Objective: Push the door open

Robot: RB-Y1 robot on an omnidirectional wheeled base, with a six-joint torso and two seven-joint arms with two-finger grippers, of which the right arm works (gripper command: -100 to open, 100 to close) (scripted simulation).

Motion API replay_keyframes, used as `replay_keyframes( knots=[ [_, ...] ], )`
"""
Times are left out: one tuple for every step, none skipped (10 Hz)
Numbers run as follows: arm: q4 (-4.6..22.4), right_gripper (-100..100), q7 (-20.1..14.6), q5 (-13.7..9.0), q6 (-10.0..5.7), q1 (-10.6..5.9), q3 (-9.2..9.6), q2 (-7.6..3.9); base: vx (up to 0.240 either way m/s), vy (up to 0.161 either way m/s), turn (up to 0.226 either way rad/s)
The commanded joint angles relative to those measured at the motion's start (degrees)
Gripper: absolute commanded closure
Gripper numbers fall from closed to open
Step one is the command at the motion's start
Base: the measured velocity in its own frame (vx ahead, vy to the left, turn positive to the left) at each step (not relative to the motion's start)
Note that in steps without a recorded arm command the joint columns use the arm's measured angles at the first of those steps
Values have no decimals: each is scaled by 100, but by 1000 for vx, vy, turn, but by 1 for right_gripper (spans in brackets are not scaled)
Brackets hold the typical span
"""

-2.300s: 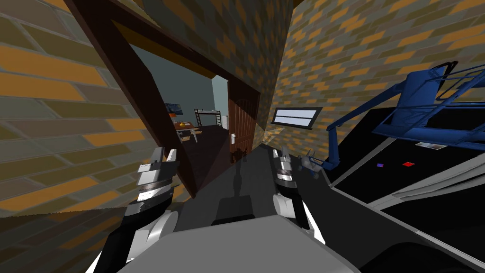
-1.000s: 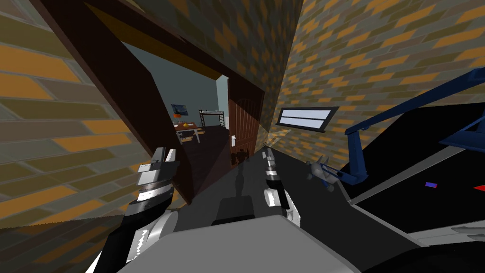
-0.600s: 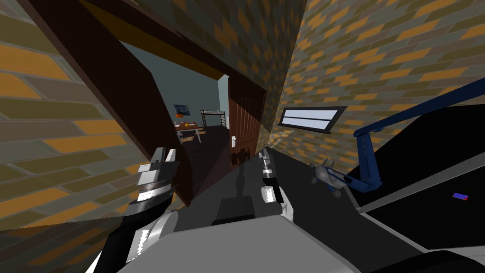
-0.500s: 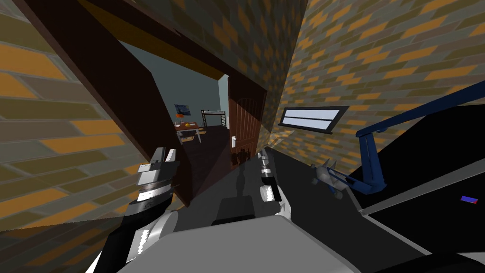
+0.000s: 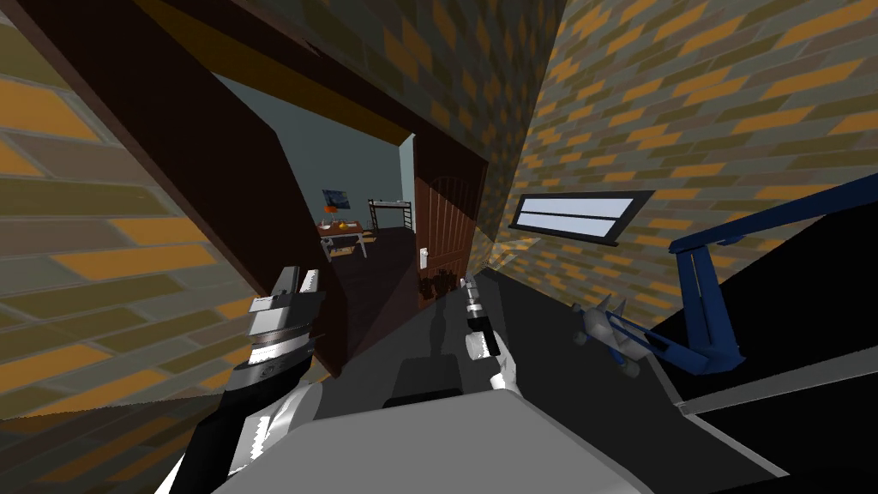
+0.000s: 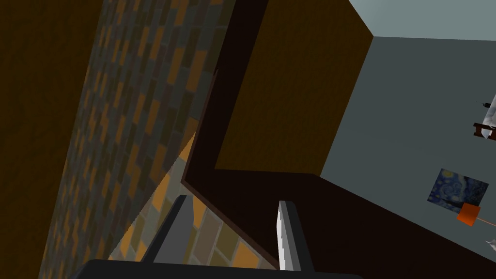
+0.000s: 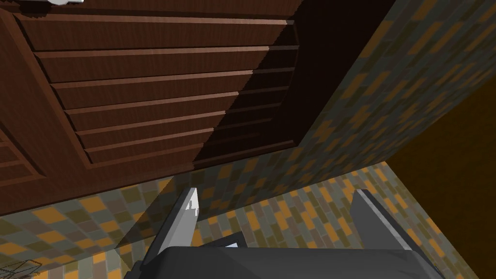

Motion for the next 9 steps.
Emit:
replay_keyframes(
  knots=[
    [286, -100, -3, -16, 9, -187, 66, 8, 82, -70, 65],
    [498, -100, -11, -29, 12, -301, 104, 7, 87, -72, 58],
    [660, -100, -19, -42, 15, -414, 141, 6, 94, -82, 76],
    [686, -100, -19, -42, 15, -414, 141, 6, 61, -53, 31],
    [874, -100, -27, -55, 18, -528, 179, 5, 51, -36, 42],
    [1063, -100, -35, -68, 21, -641, 216, 6, 60, -48, 67],
    [1193, -100, -43, -80, 24, -755, 253, 10, 79, -60, 57],
    [1251, -100, -43, -80, 24, -755, 253, 10, 62, -49, 28],
    [1440, -100, -51, -93, 27, -869, 291, 15, 56, -39, 48]
  ],
)
